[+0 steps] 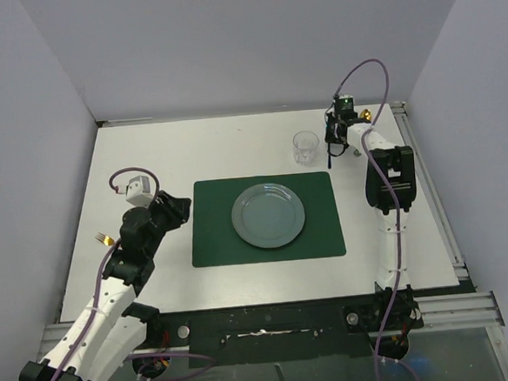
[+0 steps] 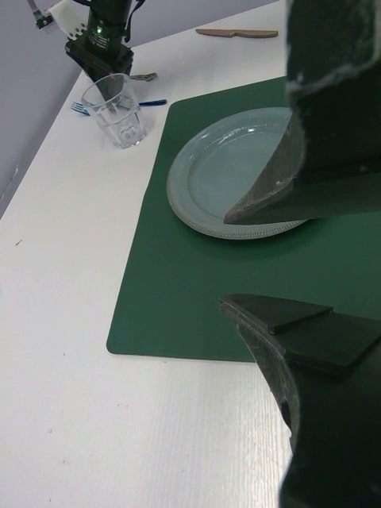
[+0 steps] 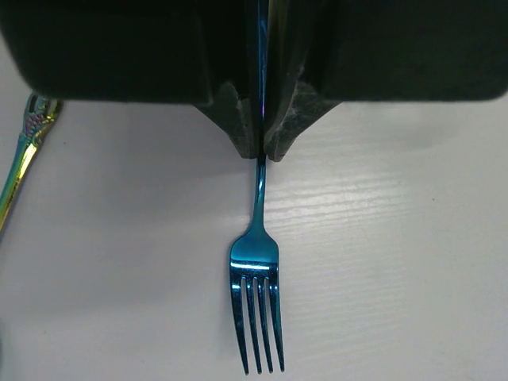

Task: Set the dinner table for one person
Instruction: Pick up the fork at the center of the board.

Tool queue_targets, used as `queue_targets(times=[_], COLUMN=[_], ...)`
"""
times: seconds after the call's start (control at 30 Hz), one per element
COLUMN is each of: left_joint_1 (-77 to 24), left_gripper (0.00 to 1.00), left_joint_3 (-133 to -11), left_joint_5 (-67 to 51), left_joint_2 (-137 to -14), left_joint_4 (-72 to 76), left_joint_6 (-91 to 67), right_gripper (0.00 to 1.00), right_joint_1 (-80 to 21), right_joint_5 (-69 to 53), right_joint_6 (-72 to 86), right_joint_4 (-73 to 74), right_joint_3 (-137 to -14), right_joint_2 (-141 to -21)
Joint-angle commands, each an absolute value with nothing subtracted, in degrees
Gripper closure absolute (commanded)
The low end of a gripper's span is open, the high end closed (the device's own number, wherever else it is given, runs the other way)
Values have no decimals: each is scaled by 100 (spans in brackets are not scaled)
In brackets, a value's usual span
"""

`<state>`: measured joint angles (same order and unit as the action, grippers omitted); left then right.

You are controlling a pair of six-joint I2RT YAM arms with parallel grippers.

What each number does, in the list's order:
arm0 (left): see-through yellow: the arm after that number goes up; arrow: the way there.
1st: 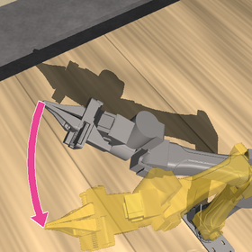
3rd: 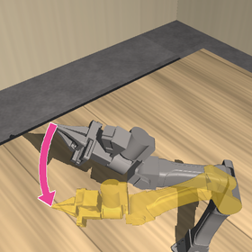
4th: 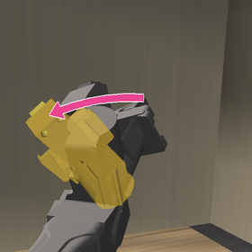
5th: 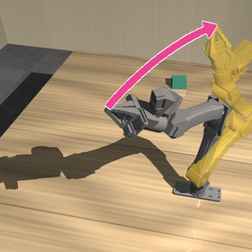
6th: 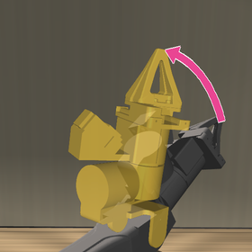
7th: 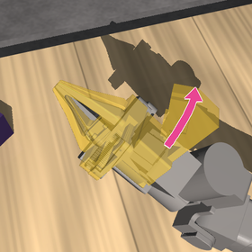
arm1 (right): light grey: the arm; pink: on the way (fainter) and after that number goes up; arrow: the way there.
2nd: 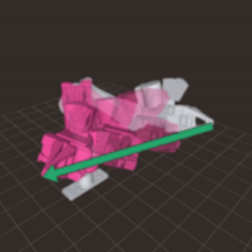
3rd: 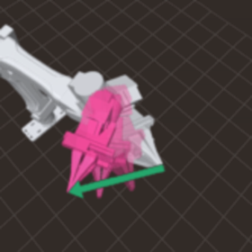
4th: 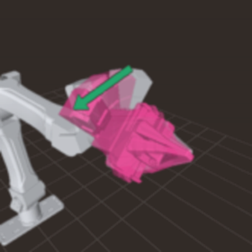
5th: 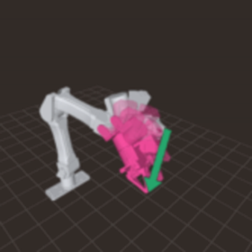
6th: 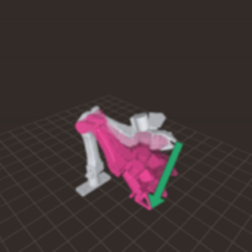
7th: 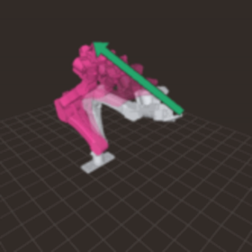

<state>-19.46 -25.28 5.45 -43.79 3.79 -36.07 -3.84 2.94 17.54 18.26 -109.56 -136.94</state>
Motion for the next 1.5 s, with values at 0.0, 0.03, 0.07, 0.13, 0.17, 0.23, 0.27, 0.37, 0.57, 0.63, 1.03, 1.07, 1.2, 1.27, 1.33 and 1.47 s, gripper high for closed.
queue_targets(times=[0.0, 0.03, 0.07, 0.13, 0.17, 0.23, 0.27, 0.37, 0.57, 0.63, 1.03, 1.07, 1.2, 1.27, 1.33, 1.47], left_joint_1=[-1969, -1969, -1969, -1969, -1969, -1970, -1971, -1970, -1971, -1969, -1969, -1969, -1969, -1969, -1969, -1969], left_gripper=[62, 62, 62, 62, 62, 62, 62, 62, 62, 62, 62, 62, 62, 62, 62, 62], left_joint_3=[-2512, -2496, -2474, -2424, -2411, -2400, -2399, -2412, -2446, -2456, -2503, -2506, -2537, -2563, -2581, -2601], left_joint_5=[439, 433, 439, 404, 378, 341, 335, 338, 443, 453, 469, 475, 486, 499, 493, 494], left_joint_2=[-4302, -4277, -4263, -4254, -4254, -4263, -4255, -4201, -4057, -4035, -4016, -4008, -4008, -4005, -4001, -4001], left_joint_4=[834, 847, 864, 915, 928, 953, 952, 940, 782, 750, 694, 688, 655, 635, 620, 596], left_joint_6=[-3712, -3729, -3747, -3789, -3801, -3825, -3830, -3827, -3797, -3783, -3753, -3753, -3727, -3714, -3704, -3700], right_gripper=[100, 100, 100, 100, 100, 100, 100, 100, 100, 100, 100, 99, 90, 86, 83, 85], right_joint_1=[-394, -394, -395, -397, -396, -396, -386, -387, -387, -387, -372, -371, -354, -354, -358, -345], right_joint_5=[665, 721, 761, 889, 934, 1024, 1054, 1104, 1100, 1090, 1125, 1125, 1125, 1125, 1110, 1082], right_joint_6=[1627, 1626, 1619, 1573, 1539, 1448, 1416, 1356, 1388, 1397, 1411, 1407, 1419, 1427, 1433, 1433], right_joint_4=[1826, 1849, 1854, 1877, 1921, 2052, 2127, 2285, 2393, 2382, 2510, 2518, 2540, 2540, 2539, 2527], right_joint_3=[-10712, -10638, -10537, -10406, -10395, -10445, -10506, -10683, -10766, -10734, -10802, -10802, -10815, -10796, -10777, -10732], right_joint_2=[-12977, -12934, -12877, -12781, -12772, -12797, -12840, -12968, -13172, -13204, -13417, -13431, -13488, -13504, -13509, -13517])
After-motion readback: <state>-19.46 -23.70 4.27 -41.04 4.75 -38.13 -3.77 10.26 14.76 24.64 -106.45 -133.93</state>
